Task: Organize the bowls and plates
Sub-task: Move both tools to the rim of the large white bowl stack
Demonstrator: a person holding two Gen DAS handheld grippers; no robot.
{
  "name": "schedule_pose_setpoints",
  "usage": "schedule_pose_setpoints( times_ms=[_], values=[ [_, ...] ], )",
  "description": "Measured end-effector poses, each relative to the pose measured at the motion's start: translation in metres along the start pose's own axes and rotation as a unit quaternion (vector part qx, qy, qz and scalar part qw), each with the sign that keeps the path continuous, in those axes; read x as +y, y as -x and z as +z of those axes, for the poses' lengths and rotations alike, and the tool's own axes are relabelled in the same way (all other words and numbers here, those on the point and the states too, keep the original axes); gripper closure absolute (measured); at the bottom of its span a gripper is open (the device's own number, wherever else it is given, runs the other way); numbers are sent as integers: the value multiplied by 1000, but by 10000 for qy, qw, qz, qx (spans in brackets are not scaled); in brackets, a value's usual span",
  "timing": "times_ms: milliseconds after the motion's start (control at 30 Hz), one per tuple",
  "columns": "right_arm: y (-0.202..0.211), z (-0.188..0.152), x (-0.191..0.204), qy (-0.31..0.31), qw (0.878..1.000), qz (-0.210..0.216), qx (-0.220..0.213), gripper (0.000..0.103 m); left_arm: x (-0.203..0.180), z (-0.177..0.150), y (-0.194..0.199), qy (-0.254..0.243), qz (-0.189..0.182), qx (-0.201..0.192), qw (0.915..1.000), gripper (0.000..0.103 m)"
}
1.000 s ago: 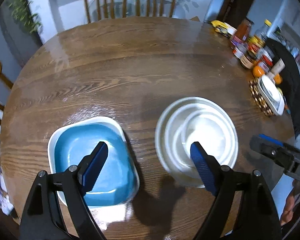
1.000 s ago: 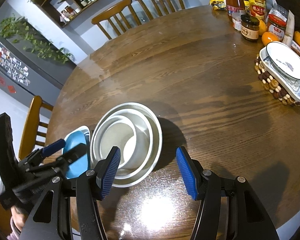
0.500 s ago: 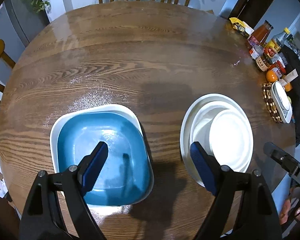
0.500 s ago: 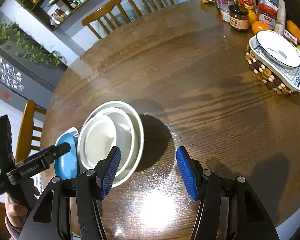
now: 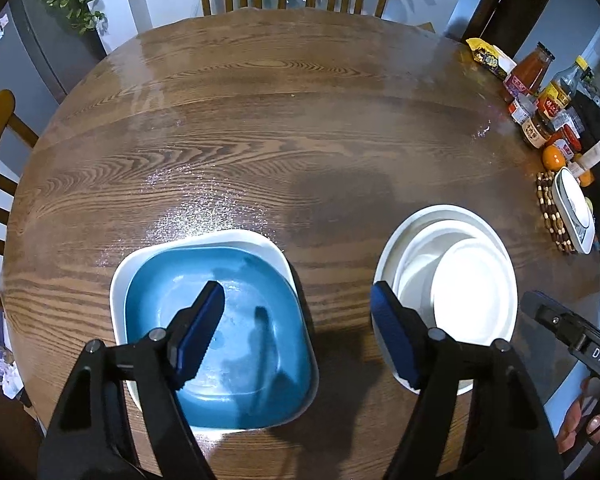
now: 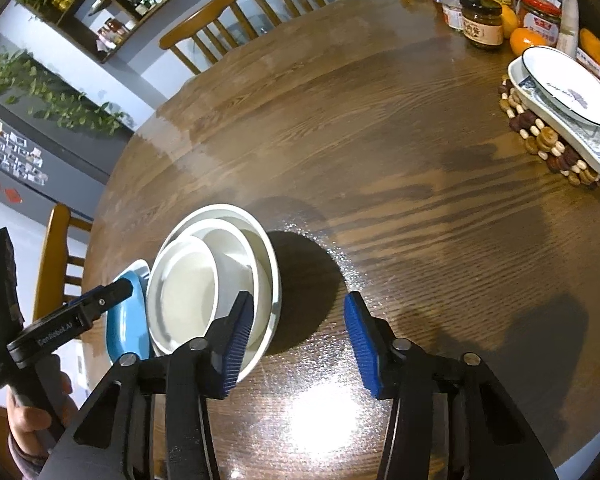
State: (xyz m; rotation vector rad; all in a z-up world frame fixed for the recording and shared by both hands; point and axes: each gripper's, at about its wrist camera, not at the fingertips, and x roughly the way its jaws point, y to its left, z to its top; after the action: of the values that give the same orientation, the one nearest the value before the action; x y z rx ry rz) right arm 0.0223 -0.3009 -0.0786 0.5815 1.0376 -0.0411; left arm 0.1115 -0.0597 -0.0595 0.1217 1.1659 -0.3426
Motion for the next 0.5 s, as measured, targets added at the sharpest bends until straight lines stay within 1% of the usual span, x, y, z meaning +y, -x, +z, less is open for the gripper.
schedule_pose_setpoints(
  times_ms=[33, 100, 167, 200, 333, 400, 500],
  values=[
    [0, 0, 0, -3, 10000, -10, -2, 55, 0, 1, -1, 1, -24, 22, 10000, 34],
    [-1, 0, -1, -26, 10000, 11, 13, 61, -1, 2, -3, 0, -39, 63, 10000, 34],
    [-2, -1, -2, -30, 10000, 3, 32, 64, -2, 2, -4, -28, -26, 78, 10000, 36],
    [-2, 0, -2, -32, 10000, 5, 46, 66, -2, 2, -5, -43, -53, 111, 9999, 38],
    [-5, 0, -1, -43, 9999, 19, 93, 68, -6, 3, -9, -92, -103, 198, 9997, 45],
    [-6, 0, -1, -45, 9999, 29, 119, 69, -8, 3, -12, -107, -100, 247, 9996, 45],
    [-8, 1, 0, -40, 9999, 52, 128, 71, -10, 4, -12, -120, -163, 274, 9994, 51]
  ],
)
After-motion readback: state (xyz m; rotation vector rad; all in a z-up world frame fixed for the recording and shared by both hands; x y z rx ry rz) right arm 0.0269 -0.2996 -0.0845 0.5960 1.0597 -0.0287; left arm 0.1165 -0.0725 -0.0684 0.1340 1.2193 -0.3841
